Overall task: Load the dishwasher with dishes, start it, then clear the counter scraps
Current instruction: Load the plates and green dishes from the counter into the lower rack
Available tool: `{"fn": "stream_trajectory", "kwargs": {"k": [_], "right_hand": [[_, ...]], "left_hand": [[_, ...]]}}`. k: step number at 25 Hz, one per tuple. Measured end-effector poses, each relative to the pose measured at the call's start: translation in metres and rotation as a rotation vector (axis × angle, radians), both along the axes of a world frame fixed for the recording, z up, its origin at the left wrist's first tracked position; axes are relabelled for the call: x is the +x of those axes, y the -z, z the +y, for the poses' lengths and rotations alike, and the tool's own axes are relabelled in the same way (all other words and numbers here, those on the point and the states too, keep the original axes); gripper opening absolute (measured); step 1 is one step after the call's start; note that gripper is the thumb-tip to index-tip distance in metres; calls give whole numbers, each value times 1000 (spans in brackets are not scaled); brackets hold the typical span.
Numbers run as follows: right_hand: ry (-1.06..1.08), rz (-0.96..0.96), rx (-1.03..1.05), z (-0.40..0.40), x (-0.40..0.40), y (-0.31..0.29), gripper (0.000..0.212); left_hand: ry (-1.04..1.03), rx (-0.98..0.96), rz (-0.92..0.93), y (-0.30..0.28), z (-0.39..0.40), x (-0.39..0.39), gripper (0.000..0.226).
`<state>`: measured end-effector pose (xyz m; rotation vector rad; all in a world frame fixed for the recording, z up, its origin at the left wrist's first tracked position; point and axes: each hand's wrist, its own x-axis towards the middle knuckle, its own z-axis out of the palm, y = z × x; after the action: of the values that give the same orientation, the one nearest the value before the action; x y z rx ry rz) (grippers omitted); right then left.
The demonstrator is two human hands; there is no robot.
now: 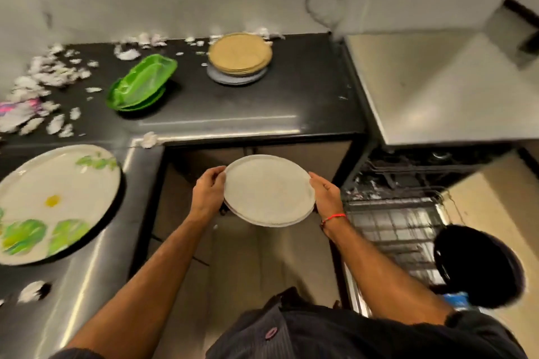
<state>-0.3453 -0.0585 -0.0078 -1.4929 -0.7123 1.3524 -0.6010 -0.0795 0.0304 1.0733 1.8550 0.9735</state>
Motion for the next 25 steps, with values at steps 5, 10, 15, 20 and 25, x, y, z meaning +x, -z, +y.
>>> {"fn": "stream_trajectory", "kwargs": {"k": [5,10,15,20,25], "right_hand": [[133,-37,-83,-57,134,17,38],[183,-23,-131,-119,264,35,42],[121,-11,-160,-157,330,54,42],[75,120,-211,-146,345,75,48],[31,207,-261,-104,346,130,76]], "left_hand": [[186,-192,-62,16,13,136,20],[410,-365,-64,38,13,270,26],[380,-463,-105,57,18,350,22],[358,-576,-114,62,54,399,22],[378,-672,-125,124,125,437,15]]}}
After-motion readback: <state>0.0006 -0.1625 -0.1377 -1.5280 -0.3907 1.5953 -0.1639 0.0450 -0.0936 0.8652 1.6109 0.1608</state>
